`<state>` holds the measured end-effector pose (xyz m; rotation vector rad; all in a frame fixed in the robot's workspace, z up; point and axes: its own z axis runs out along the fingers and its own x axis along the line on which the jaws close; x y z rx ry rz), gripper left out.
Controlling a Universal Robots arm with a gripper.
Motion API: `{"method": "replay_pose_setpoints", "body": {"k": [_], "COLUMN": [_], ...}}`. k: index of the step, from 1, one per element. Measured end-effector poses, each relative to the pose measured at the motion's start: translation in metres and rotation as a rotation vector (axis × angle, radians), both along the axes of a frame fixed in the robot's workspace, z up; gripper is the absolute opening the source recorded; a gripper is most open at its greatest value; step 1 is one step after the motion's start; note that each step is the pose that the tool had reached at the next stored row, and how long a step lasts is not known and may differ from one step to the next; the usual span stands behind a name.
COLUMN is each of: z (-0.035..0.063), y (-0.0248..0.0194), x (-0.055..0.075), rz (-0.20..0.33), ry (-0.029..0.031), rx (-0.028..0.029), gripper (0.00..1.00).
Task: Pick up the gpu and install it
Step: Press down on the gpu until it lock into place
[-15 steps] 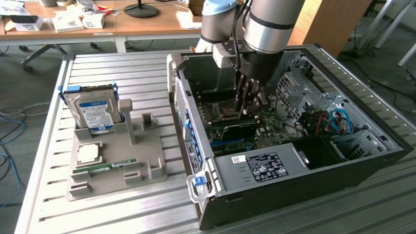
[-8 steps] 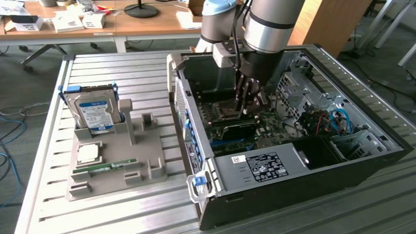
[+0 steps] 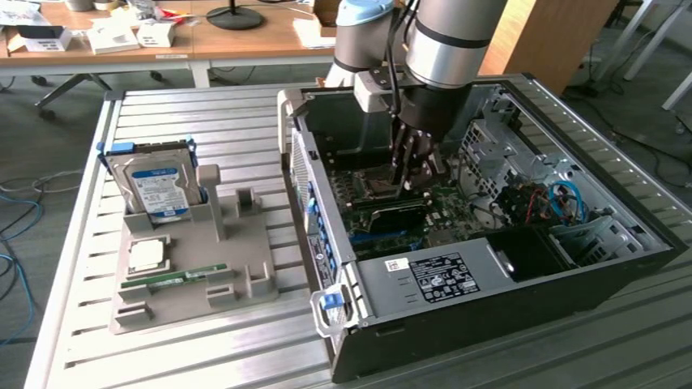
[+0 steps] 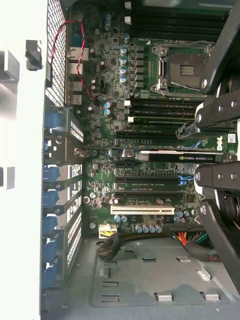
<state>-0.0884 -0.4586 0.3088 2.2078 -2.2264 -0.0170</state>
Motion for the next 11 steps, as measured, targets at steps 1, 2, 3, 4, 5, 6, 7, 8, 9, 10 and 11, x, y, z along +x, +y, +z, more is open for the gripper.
{"method": "replay_pose_setpoints", "body": {"k": [1, 2, 3, 4, 5, 6, 7, 8, 9, 10, 11], "z": [0.0, 0.0, 0.0, 0.0, 0.0, 0.0, 0.0, 0.0, 0.0, 0.0, 0.0], "y": [0.0, 0.0, 0.0, 0.0, 0.0, 0.0, 0.0, 0.0, 0.0, 0.0, 0.0], "x": [0.0, 0.0, 0.0, 0.0, 0.0, 0.0, 0.0, 0.0, 0.0, 0.0, 0.0], "rz": [0.0, 0.0, 0.0, 0.0, 0.0, 0.0, 0.0, 0.0, 0.0, 0.0, 0.0], "ry": [0.0, 0.0001, 0.0, 0.0, 0.0, 0.0001, 0.0001, 0.0001, 0.0, 0.0, 0.0], "rx": [-0.0001, 0.0, -0.0001, 0.0, 0.0, 0.0, 0.0, 0.0, 0.0, 0.0, 0.0], "gripper": [0.33, 0.32, 0.25, 0.19, 0.19, 0.19, 0.14, 0.11, 0.11, 0.11, 0.11]}}
